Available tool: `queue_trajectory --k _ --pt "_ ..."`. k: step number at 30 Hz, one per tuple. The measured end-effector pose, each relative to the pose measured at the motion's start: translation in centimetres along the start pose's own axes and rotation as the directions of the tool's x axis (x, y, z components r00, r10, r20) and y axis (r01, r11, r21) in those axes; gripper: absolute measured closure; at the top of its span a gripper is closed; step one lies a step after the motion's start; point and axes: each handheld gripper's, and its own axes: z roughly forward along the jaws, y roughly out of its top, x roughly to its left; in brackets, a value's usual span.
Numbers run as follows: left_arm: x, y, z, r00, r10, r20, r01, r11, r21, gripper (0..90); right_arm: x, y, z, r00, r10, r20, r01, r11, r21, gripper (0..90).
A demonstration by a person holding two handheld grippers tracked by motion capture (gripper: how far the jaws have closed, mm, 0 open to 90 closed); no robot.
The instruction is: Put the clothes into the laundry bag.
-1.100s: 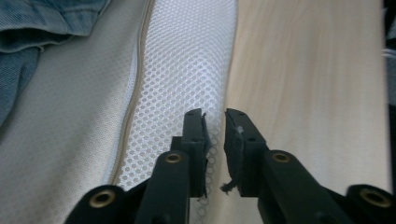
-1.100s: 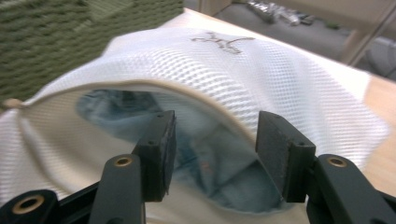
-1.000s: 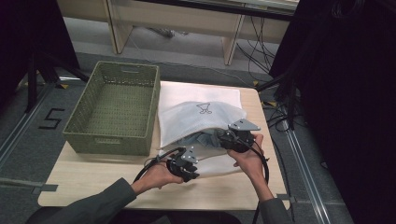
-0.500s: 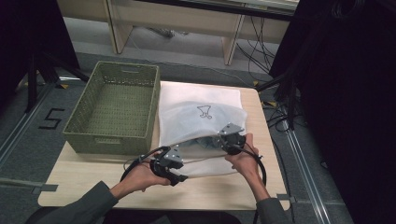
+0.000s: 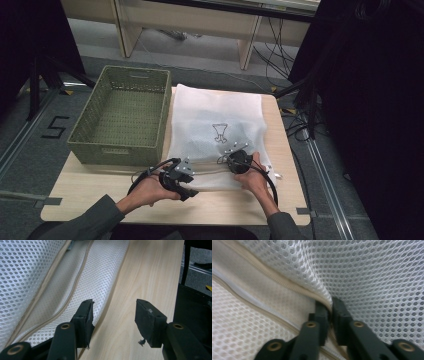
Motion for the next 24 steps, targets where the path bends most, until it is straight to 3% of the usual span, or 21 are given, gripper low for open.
queue_trajectory --k 3,5,6,8,9,11,12,14,16,17,18,20,22,24 --pt "0.0 -0.2 -0.3 0.9999 -0.013 -0.004 0.013 0.9999 -0.009 46.4 0.4 0.2 -0.9 0.9999 0.012 -0.002 -0.012 0.999 -0.044 67.7" --pt "0.0 -0.4 -0.5 0.9995 -0.03 -0.006 0.03 0.9995 -0.011 45.1 0.7 0.3 -1.9 0.9999 0.014 -0.003 -0.015 0.9956 -0.093 64.7" --pt "0.1 -0.5 -0.7 0.9997 -0.022 -0.01 0.022 0.9997 -0.01 44.7 0.9 0.4 -2.4 0.9999 -0.008 0.015 0.01 0.9923 -0.123 64.1" --pt "0.1 -0.7 -0.8 0.9994 -0.03 -0.015 0.03 0.9995 -0.009 43.8 1.5 0.7 -3.2 0.9989 -0.028 0.037 0.034 0.9838 -0.176 65.2" --pt "0.1 -0.7 -0.9 0.9995 -0.026 -0.018 0.026 0.9996 -0.008 43.0 1.7 0.9 -3.4 0.9966 -0.058 0.059 0.069 0.9761 -0.206 67.1" --pt "0.1 -0.9 -1.1 0.9993 -0.034 -0.018 0.033 0.9994 -0.006 42.2 2.4 1.1 -4.0 0.9918 -0.079 0.101 0.102 0.9629 -0.25 75.6" --pt "0.1 -1.0 -1.2 0.9992 -0.032 -0.024 0.032 0.9995 -0.003 42.0 2.4 1.3 -4.1 0.9842 -0.133 0.117 0.159 0.9548 -0.251 79.4" --pt "0.1 -1.1 -1.4 0.999 -0.039 -0.024 0.038 0.9992 -0.008 41.8 2.7 1.4 -4.3 0.9803 -0.161 0.115 0.184 0.9554 -0.231 84.1" --pt "0.5 -1.3 -1.8 0.9996 -0.006 -0.027 0.007 0.9999 0.016 41.8 2.8 1.3 -4.1 0.9792 -0.178 0.097 0.194 0.9615 -0.194 85.7" --pt "0.4 -1.3 -1.7 0.999 -0.035 -0.028 0.034 0.9994 -0.008 41.8 3.0 1.1 -3.7 0.9842 -0.163 0.07 0.172 0.973 -0.154 86.4" --pt "0.6 -1.4 -1.9 0.9995 -0.009 -0.029 0.009 0.9998 0.02 41.8 2.9 0.9 -3.2 0.9848 -0.163 0.061 0.17 0.9756 -0.139 86.7" --pt "0.4 -1.5 -1.6 0.9983 -0.05 -0.031 0.049 0.9987 -0.013 41.8 3.2 0.5 -2.1 0.9923 -0.123 0.007 0.123 0.9903 -0.063 86.7" --pt "0.4 -1.5 -1.7 0.9988 -0.038 -0.031 0.038 0.9993 0.005 41.8 3.1 0.2 -0.8 0.9917 -0.128 -0.019 0.127 0.9916 -0.024 86.7" --pt "0.4 -1.6 -1.6 0.9982 -0.053 -0.028 0.053 0.9986 0.003 41.7 3.0 0.2 -0.1 0.994 -0.107 -0.022 0.107 0.9941 -0.019 86.9"
